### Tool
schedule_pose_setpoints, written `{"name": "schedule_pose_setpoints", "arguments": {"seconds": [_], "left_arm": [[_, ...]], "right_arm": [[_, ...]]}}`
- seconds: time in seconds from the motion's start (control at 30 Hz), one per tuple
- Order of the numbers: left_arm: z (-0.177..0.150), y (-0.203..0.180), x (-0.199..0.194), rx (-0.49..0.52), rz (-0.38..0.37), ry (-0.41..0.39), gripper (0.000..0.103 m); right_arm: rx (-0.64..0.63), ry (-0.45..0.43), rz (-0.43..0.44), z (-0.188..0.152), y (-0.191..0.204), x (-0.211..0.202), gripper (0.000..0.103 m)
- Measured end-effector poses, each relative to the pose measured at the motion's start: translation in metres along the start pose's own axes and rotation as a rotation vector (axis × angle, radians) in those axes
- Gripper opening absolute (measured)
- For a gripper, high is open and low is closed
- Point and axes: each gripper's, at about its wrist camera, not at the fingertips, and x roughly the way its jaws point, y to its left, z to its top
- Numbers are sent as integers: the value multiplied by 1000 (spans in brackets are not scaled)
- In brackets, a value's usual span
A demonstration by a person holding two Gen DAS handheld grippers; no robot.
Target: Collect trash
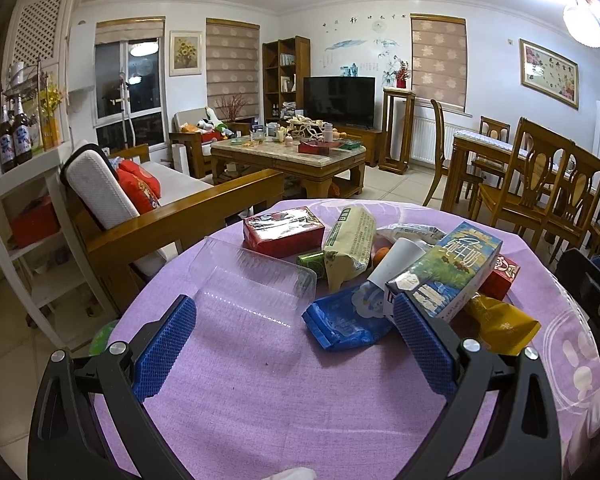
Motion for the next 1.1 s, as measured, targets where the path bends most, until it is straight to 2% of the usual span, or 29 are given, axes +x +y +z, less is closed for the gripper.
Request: {"name": "schedule_pose_setpoints", "arguments": {"seconds": [1.1], "left_arm": [[0, -2, 0, 2, 1, 0, 98]], "right_arm": [[8, 2, -1, 1, -2, 1, 99]]}}
